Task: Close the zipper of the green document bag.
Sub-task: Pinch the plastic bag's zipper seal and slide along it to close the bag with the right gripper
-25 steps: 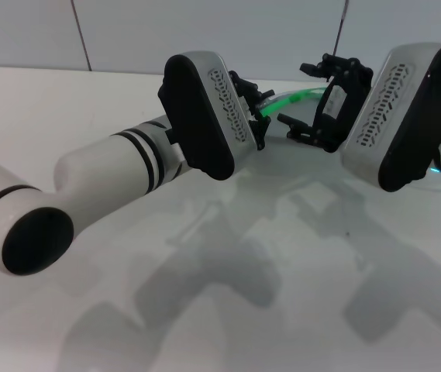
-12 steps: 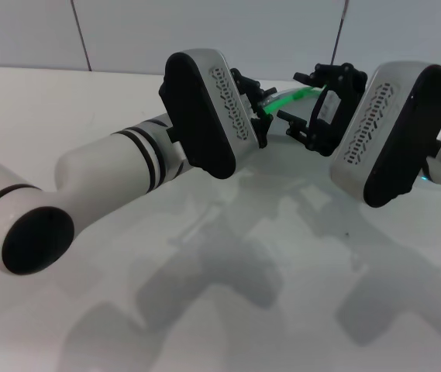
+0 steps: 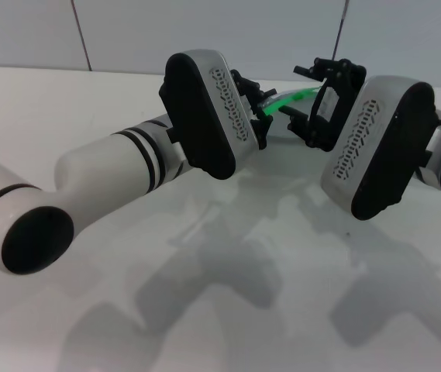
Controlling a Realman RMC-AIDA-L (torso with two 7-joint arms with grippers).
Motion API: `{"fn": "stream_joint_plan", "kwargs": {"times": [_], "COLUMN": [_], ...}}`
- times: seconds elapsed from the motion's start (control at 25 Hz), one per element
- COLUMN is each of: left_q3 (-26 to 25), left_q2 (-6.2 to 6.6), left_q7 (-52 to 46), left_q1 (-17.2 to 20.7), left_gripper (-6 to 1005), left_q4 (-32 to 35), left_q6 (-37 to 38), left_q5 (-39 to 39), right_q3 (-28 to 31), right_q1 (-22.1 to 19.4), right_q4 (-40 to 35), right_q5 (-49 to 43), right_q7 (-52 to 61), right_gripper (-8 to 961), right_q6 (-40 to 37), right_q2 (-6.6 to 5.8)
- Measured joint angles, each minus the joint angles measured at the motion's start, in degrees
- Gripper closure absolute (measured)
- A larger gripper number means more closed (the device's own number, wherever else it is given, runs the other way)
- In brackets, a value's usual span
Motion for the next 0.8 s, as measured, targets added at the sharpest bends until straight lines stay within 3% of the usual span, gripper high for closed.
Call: {"fn": "stream_joint_plan", "kwargs": {"times": [0.52, 0.8], "left_q3": [0.17, 0.36], "left_q2": [0.5, 0.53], "left_q7": [0.0, 0.0], "left_q1": [0.0, -0.03], "left_gripper": [924, 923], "left_q4": [0.09, 0.09], "left_q6": [0.19, 0.38], "left_q5": [-1.28, -1.32], "right_q3": [-1.04, -3.11], "right_q1": [-0.35, -0.36], "right_q4": [0.37, 1.37], "right_q5": [-2.31, -2.4], "right_q7": [0.09, 0.15], "right_gripper": [536, 620], "right_q6": [-0.82, -4.41], "right_q2": [0.18, 0.18]}}
